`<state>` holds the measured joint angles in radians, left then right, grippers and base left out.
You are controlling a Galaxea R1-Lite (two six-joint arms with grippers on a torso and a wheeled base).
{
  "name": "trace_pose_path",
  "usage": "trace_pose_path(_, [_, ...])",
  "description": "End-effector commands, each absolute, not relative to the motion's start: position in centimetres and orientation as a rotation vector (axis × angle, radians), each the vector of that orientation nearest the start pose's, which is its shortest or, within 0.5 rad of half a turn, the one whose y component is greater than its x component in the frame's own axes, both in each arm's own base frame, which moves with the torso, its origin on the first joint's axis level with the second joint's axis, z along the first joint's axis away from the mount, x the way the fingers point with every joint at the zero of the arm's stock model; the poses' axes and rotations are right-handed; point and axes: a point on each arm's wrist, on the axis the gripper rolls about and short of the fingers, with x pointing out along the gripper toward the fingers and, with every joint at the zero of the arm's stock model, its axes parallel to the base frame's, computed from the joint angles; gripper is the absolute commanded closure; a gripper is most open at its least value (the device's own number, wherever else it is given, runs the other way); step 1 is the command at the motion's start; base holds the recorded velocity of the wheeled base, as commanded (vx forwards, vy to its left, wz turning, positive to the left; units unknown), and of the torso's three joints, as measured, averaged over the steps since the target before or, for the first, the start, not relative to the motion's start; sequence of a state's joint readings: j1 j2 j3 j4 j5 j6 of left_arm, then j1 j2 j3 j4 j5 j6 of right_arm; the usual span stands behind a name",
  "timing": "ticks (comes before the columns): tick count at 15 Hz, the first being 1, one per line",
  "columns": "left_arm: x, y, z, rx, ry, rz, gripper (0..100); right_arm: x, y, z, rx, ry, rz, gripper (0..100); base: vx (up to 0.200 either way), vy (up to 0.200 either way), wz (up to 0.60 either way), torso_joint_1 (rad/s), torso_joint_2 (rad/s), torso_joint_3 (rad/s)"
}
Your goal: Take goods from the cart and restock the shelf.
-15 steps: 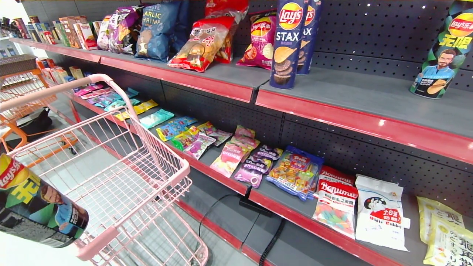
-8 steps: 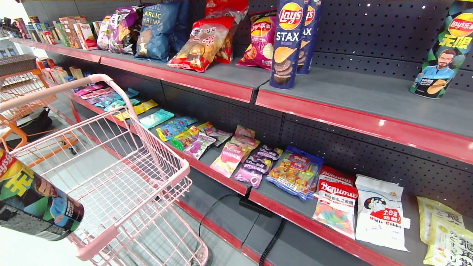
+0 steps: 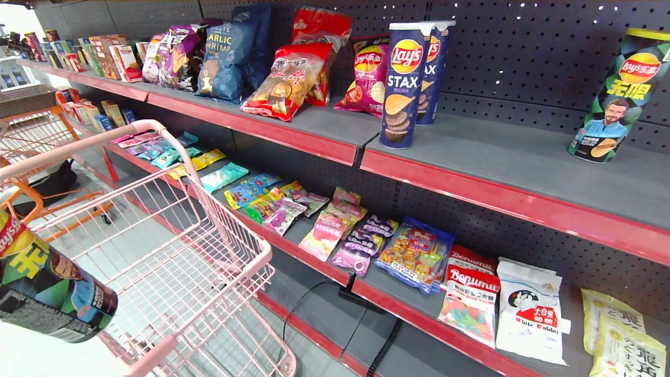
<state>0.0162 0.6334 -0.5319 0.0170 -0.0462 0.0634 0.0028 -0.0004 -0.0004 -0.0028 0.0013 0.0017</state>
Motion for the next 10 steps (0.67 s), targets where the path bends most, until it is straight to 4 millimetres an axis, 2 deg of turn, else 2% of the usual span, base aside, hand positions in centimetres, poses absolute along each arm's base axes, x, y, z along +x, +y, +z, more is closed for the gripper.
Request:
trace_pose_path(1, [4.22,-0.03,22.2,0.06,0.123,-0.033,100,-2.29,0.0,7.62,0.002,-0.005,0.005,0,0.0,0.0,0.0,0.173,-0.52,-0.339])
trace_pose_path(10, [4.05,-0.04,22.27,0.065,0.114,-0.033,100,-2.28,-0.01,7.58,0.002,-0.003,0.003,0,0.0,0.0,0.0,0.215,-0.56,-0.351])
